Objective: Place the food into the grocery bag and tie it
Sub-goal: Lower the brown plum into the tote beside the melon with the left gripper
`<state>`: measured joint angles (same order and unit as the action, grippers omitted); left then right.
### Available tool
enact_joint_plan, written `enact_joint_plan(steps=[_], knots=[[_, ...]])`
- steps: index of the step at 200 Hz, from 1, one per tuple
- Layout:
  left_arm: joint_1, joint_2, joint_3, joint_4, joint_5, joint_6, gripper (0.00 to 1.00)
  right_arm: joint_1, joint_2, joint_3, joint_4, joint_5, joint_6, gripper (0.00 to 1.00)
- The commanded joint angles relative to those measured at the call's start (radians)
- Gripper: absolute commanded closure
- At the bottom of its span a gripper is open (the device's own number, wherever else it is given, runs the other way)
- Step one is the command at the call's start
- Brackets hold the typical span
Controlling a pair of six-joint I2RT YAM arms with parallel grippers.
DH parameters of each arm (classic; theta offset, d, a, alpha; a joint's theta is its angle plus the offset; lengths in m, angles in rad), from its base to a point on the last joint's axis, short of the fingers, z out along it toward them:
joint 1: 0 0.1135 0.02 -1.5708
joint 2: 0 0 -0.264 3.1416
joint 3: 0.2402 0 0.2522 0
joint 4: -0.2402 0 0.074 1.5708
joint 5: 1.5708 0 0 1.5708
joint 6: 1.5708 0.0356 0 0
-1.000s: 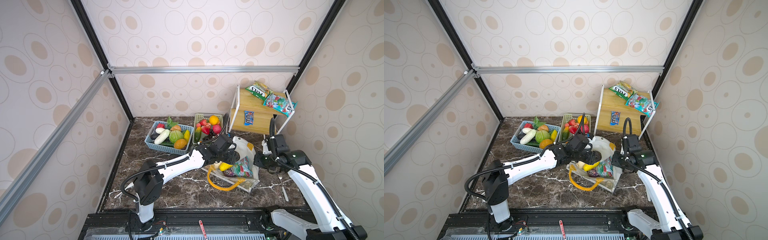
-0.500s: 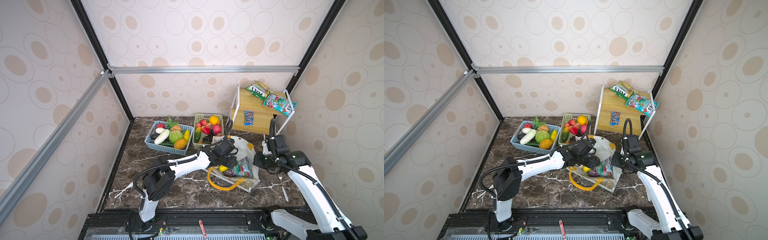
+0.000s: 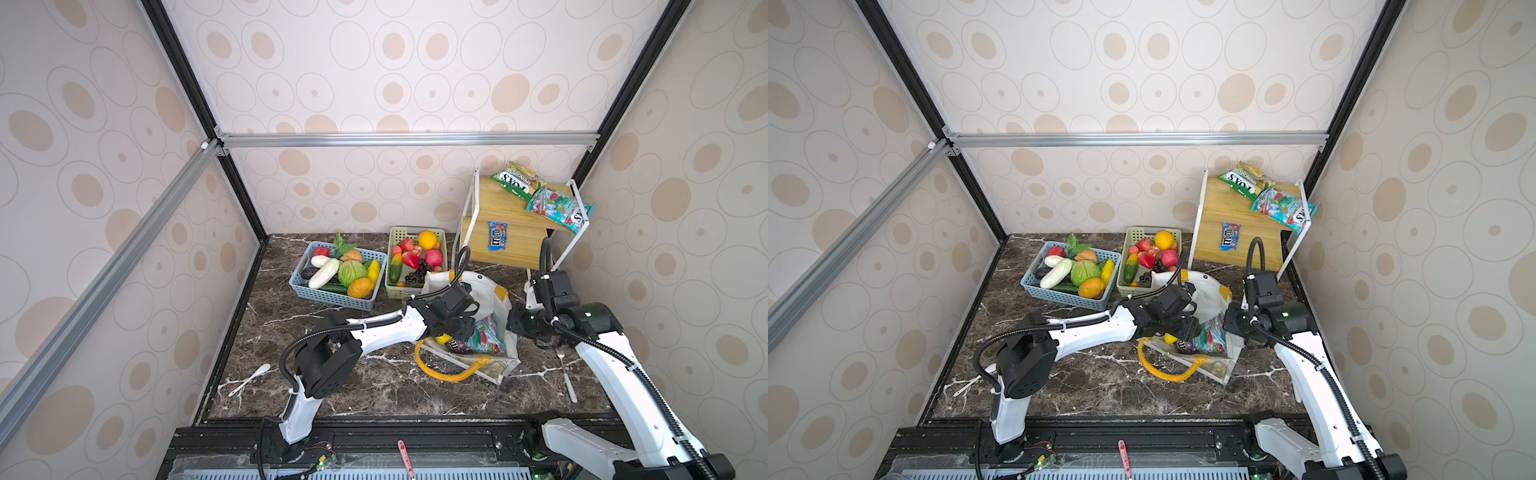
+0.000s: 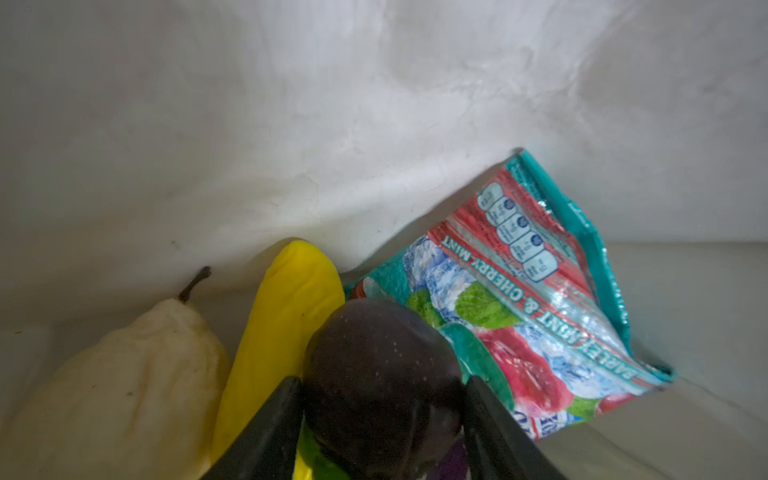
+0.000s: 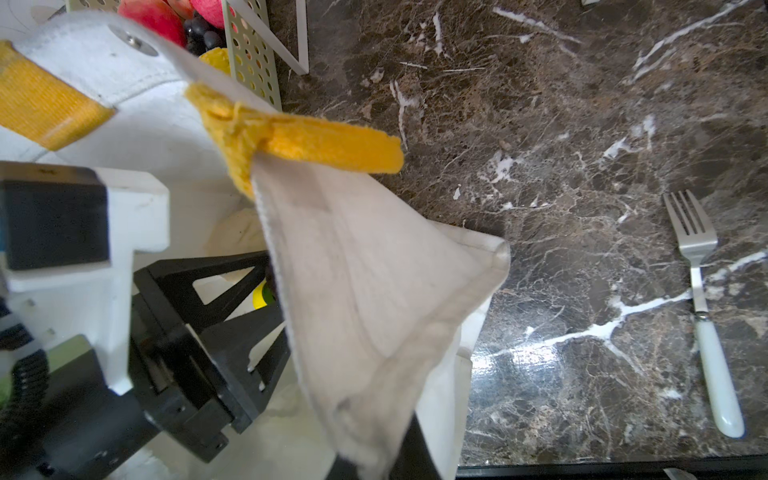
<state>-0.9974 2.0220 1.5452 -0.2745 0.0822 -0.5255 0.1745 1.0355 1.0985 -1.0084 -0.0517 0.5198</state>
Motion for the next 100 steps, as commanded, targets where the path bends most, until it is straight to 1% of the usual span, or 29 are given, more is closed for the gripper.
enact_joint_plan(steps=[1,33,63,100], knots=[[0.0,0.034,0.009,-0.043,-0.055,0.026,0.38,0.0,-0.006,-0.011,-0.011,0.002,0.013,0.91],[0.0,0.051,0.016,-0.052,-0.061,0.028,0.34,0.0,-0.008,-0.012,-0.013,0.005,0.012,0.91],[0.0,0.056,0.03,-0.071,-0.06,0.041,0.25,0.0,-0.012,-0.017,-0.013,0.007,0.013,0.91],[0.0,0.046,0.062,-0.096,-0.031,0.048,0.24,0.0,-0.018,-0.019,-0.012,0.007,0.018,0.91]])
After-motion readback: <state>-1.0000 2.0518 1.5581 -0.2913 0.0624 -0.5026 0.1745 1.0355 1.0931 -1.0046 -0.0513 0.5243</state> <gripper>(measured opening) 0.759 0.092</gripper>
